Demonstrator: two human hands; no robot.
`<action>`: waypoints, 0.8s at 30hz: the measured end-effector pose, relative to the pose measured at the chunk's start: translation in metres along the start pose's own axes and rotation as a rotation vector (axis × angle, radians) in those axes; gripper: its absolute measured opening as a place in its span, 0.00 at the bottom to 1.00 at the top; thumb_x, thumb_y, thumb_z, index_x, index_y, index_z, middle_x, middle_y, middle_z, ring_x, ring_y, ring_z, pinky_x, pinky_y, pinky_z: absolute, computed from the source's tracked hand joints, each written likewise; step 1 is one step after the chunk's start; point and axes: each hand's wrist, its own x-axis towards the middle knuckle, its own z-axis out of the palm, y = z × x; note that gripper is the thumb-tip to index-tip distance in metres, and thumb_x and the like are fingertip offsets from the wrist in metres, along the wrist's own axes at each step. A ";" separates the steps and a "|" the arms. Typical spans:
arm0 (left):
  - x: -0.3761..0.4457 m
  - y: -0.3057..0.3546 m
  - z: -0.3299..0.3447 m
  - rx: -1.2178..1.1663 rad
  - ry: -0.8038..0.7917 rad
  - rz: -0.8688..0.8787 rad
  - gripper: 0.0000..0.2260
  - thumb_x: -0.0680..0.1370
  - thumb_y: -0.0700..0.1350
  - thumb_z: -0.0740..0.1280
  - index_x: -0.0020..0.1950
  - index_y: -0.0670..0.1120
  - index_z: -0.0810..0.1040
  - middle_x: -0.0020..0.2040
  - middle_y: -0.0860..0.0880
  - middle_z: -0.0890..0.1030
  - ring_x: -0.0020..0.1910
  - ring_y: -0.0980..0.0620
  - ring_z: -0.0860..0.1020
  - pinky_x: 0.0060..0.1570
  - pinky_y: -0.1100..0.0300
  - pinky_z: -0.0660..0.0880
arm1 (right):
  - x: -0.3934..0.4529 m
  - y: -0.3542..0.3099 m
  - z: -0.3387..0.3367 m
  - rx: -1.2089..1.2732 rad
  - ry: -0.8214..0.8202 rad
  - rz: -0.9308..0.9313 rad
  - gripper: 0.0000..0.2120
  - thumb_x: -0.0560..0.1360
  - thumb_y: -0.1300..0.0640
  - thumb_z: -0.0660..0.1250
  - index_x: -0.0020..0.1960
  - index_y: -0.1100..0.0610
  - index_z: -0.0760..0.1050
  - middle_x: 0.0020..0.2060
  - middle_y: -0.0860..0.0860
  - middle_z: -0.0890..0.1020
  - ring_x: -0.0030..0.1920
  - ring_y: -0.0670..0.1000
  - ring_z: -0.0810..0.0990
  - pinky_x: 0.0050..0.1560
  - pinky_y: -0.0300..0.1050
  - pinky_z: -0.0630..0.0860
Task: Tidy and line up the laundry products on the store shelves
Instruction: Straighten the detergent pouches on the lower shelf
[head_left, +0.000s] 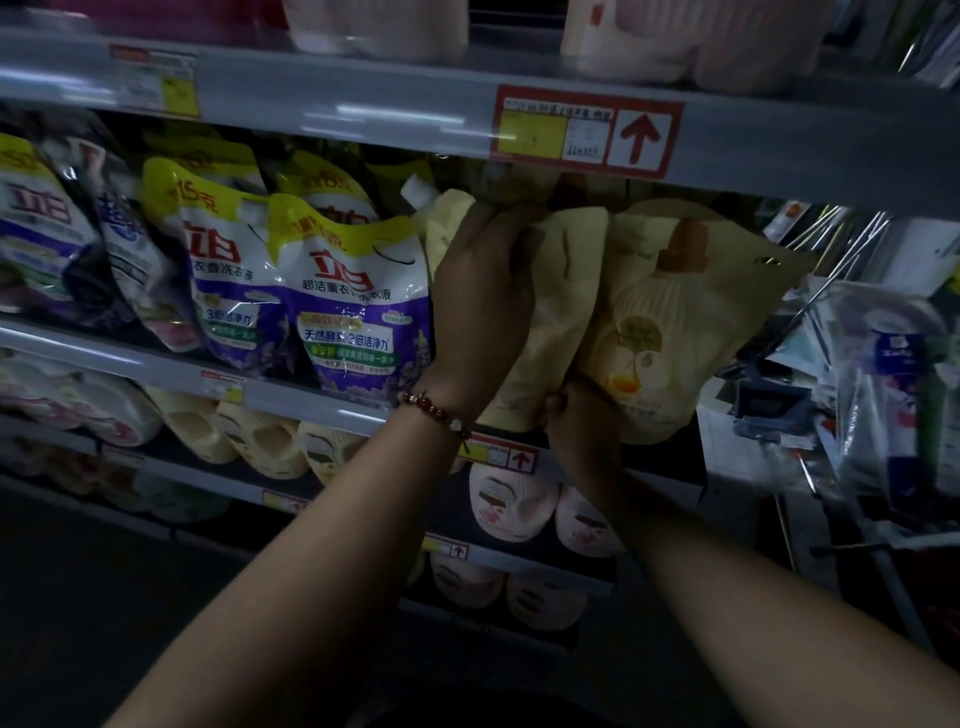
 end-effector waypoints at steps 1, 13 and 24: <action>-0.001 0.001 -0.003 0.011 -0.010 0.003 0.11 0.78 0.37 0.65 0.58 0.42 0.82 0.55 0.44 0.81 0.53 0.48 0.78 0.46 0.62 0.73 | 0.001 -0.002 0.000 0.014 -0.011 0.016 0.09 0.79 0.56 0.61 0.52 0.60 0.78 0.46 0.56 0.83 0.48 0.56 0.81 0.47 0.45 0.75; -0.110 -0.053 -0.011 0.326 -0.769 -0.105 0.32 0.79 0.54 0.58 0.82 0.50 0.51 0.82 0.43 0.44 0.80 0.40 0.45 0.74 0.37 0.58 | -0.004 -0.017 -0.009 0.266 -0.151 0.155 0.09 0.78 0.53 0.64 0.43 0.55 0.78 0.40 0.51 0.80 0.40 0.51 0.77 0.33 0.38 0.64; -0.119 -0.083 -0.116 0.651 -0.732 -0.453 0.37 0.81 0.59 0.59 0.81 0.54 0.39 0.81 0.45 0.37 0.80 0.41 0.39 0.78 0.43 0.44 | -0.072 -0.111 -0.029 -0.025 -0.394 -0.366 0.36 0.79 0.45 0.62 0.80 0.50 0.46 0.80 0.52 0.46 0.79 0.55 0.44 0.78 0.54 0.47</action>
